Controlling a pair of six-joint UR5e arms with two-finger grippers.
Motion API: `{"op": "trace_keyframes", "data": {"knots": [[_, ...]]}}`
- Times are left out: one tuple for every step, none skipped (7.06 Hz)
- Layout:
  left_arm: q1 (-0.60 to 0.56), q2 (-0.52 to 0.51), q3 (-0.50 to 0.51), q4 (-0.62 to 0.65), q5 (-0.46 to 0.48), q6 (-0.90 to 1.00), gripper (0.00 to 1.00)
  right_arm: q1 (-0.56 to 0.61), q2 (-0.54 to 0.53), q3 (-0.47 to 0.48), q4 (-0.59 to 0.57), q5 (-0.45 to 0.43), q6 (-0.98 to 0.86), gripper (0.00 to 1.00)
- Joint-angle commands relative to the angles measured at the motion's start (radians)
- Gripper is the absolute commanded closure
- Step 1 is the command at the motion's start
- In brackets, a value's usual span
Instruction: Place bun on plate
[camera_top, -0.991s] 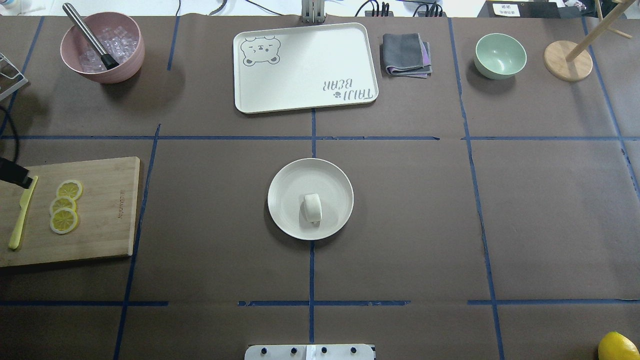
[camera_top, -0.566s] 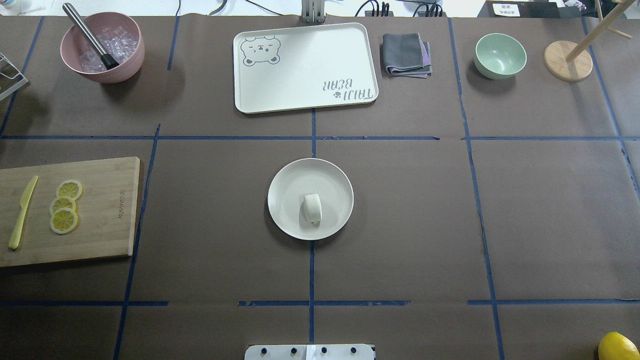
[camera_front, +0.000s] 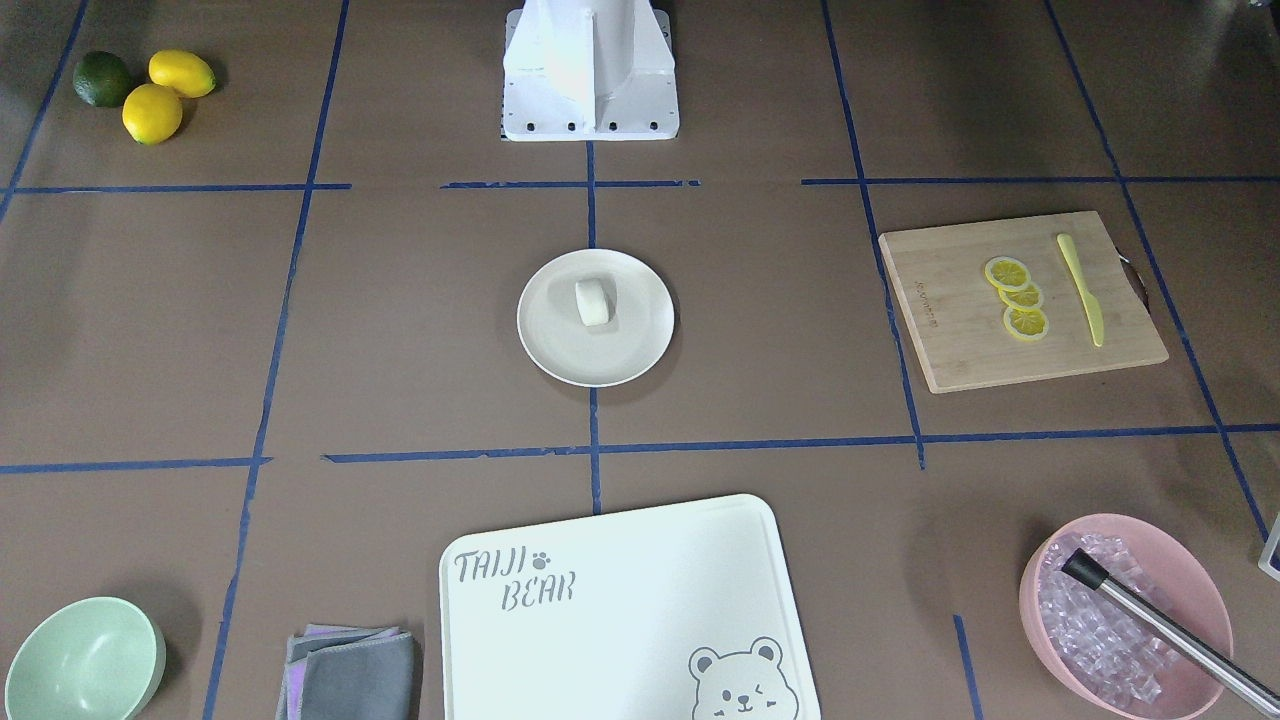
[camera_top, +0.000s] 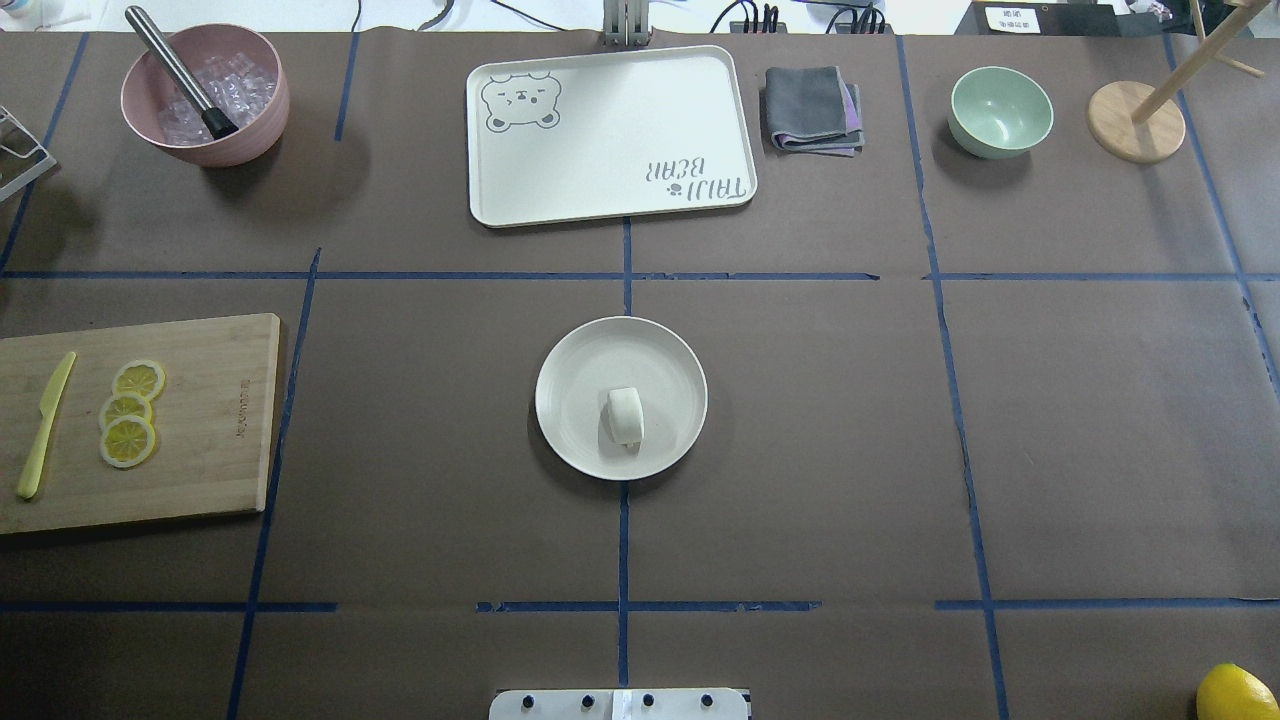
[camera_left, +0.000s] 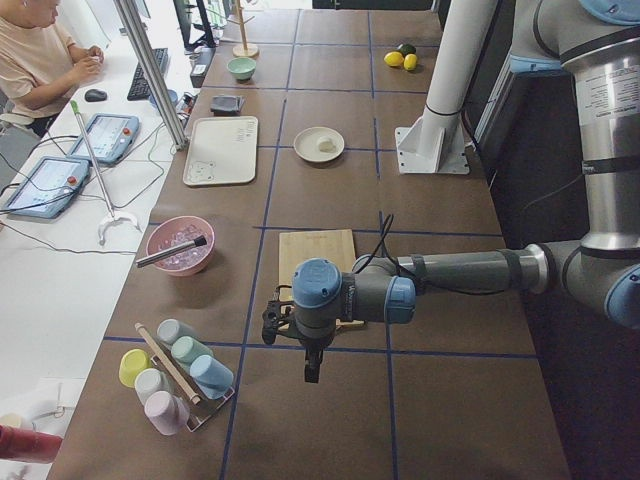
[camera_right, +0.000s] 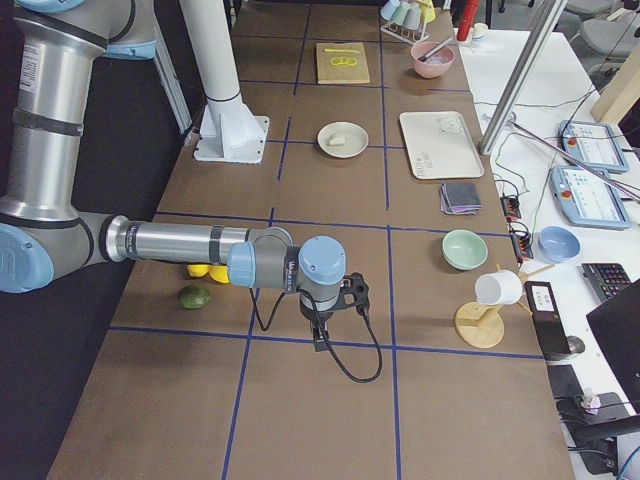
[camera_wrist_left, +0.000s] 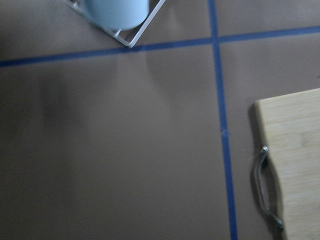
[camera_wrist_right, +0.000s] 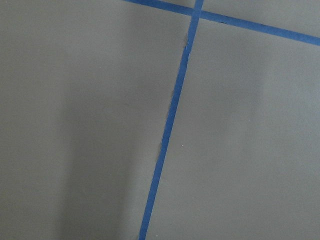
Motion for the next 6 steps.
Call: {"op": "trace_keyframes", "data": {"knots": [[0.000,-0.004,0.014,-0.001,-0.031,-0.006,0.00,0.000,-0.001,-0.001,0.002,-0.001,0.000,0.00],[0.000,-0.006,0.016,0.000,-0.024,0.001,0.00,0.000,-0.001,-0.001,0.002,0.001,0.002,0.00],[0.000,0.000,0.011,0.000,-0.030,0.004,0.00,0.000,-0.003,-0.003,0.000,0.001,0.002,0.00],[0.000,0.001,0.008,0.000,-0.031,0.005,0.00,0.000,-0.003,-0.009,0.000,0.001,0.002,0.00],[0.000,0.004,0.013,0.003,-0.031,0.004,0.00,0.000,-0.004,-0.009,0.000,0.001,0.000,0.00],[0.000,0.005,0.013,0.003,-0.031,0.004,0.00,0.000,-0.004,-0.009,0.000,0.001,0.002,0.00]]}}
